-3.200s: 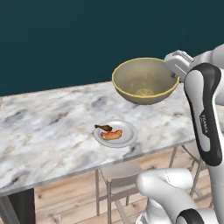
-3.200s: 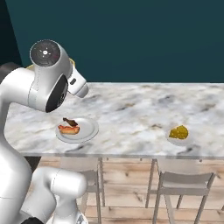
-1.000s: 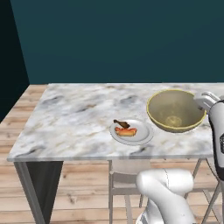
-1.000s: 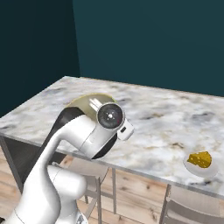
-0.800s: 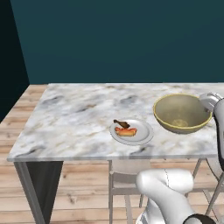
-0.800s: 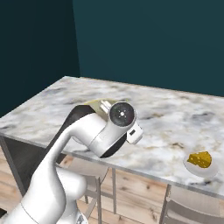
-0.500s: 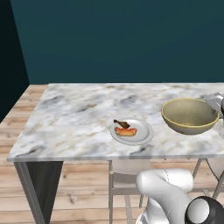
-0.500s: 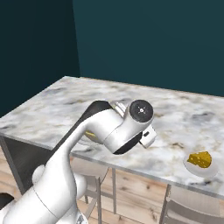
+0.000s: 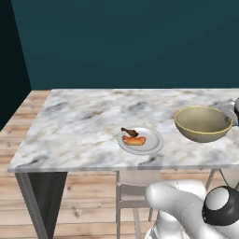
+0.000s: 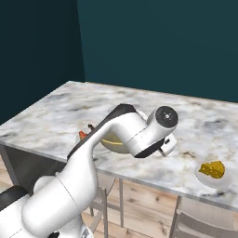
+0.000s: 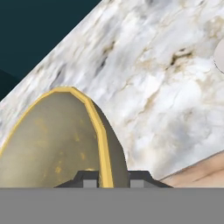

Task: Take the smaller bowl and place it next to the appetizer plate on the dining counter , and place the larger bowl next to the plate with cooked food.

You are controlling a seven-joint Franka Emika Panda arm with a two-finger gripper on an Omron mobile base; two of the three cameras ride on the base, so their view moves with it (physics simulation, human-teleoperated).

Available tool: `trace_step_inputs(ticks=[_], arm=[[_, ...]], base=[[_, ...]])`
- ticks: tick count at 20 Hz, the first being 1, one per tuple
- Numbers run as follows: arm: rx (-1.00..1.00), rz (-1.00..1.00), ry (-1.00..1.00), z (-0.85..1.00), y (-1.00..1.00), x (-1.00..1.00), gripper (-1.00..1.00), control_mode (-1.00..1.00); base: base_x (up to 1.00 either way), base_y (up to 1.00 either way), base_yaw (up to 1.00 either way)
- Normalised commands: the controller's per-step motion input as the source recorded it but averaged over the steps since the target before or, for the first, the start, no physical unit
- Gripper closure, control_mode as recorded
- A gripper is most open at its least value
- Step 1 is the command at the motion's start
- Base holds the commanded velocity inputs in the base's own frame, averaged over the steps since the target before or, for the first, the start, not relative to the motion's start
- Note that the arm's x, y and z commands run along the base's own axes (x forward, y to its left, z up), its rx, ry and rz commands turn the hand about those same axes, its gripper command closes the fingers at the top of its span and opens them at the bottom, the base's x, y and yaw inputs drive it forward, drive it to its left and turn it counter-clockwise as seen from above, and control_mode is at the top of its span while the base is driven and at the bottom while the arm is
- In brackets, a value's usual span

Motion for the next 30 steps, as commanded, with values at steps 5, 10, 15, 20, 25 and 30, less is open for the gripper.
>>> trace_step_inputs(ticks=[5, 10, 15, 20, 25, 30], arm=[[0.00, 0.00, 0.00, -0.32, -0.01, 0.39, 1.00, -1.00], [0.00, 0.00, 0.00, -0.34, 0.00, 0.29, 1.00, -1.00], [0.00, 0.00, 0.00, -0.30, -0.04, 0.22, 1.00, -1.00], [0.00, 0.00, 0.00, -0.29, -0.14, 0.23, 1.00, -1.00], [0.00, 0.00, 0.00, -0.32, -0.14, 0.26, 1.00, -1.00], [0.00, 0.00, 0.00, -0.34, -0.10, 0.28, 1.00, -1.00]], base=[[0.00, 0.00, 0.00], [0.00, 0.00, 0.00], [0.00, 0.00, 0.00], [0.00, 0.00, 0.00], [0.00, 0.00, 0.00], [0.00, 0.00, 0.00]])
